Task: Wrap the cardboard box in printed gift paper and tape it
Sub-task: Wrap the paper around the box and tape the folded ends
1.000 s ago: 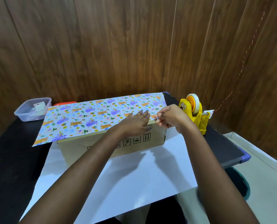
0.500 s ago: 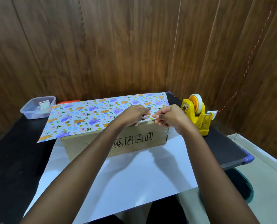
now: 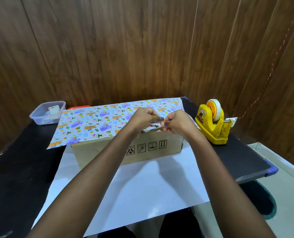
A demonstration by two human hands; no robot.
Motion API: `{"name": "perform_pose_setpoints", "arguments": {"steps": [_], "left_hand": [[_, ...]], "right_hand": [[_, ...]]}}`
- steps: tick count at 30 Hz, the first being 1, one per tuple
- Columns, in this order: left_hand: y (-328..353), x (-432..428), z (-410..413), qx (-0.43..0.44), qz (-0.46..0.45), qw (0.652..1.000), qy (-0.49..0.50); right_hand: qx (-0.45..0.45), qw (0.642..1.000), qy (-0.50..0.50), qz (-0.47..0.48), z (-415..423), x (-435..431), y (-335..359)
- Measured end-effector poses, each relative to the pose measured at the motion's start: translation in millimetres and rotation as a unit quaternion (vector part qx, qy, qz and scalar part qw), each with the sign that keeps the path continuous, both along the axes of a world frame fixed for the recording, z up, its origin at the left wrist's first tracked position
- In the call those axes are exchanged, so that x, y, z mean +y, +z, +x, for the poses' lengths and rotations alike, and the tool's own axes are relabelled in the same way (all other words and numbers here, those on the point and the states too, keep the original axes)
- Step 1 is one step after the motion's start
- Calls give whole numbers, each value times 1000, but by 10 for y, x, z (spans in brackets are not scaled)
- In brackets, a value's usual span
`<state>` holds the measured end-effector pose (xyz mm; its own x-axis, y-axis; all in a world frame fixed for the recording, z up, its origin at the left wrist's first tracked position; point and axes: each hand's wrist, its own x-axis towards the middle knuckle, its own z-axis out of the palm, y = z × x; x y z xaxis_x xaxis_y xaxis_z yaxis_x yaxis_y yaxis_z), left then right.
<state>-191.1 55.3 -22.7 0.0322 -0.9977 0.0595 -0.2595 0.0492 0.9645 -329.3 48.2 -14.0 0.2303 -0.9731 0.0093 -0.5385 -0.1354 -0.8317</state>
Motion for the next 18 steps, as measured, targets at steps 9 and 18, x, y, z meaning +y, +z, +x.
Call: {"name": "perform_pose_setpoints", "arguments": {"steps": [9,18], "left_hand": [[17,23,-14,29,-17,999,13],[58,32,-12,26,-18,1000,2]], "right_hand": [[-25,1000,-13,13,37,19,13],[-117,988,-23,96,-56,-4,62]]}}
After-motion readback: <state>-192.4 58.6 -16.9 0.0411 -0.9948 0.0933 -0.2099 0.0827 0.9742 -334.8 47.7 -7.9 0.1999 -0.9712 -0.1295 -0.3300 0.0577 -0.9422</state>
